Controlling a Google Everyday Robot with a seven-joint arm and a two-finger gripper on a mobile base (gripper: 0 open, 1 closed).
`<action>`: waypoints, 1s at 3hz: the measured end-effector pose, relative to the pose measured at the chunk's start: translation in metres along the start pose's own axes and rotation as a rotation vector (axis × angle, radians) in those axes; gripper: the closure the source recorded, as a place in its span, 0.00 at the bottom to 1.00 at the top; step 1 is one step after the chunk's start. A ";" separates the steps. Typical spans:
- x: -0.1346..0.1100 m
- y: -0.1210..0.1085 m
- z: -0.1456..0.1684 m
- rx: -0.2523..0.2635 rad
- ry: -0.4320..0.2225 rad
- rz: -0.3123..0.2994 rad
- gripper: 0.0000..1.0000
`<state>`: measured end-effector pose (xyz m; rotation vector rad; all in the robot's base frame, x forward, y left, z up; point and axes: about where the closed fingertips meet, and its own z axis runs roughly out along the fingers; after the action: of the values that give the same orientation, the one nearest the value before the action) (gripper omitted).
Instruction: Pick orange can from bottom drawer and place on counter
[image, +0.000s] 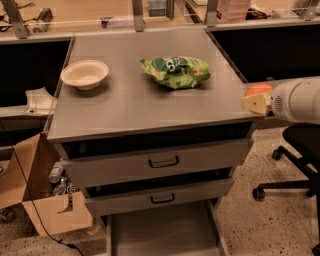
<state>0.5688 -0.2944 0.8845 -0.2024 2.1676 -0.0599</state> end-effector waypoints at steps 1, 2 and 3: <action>0.003 -0.001 0.004 0.000 0.010 -0.007 1.00; 0.010 -0.004 0.011 0.001 0.032 0.008 1.00; -0.003 0.003 0.030 -0.024 0.038 -0.013 1.00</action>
Offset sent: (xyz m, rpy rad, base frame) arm 0.0065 -0.0119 -0.0217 0.0135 0.0525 -0.0229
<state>0.5945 -0.2899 0.8699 -0.2309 2.2058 -0.0454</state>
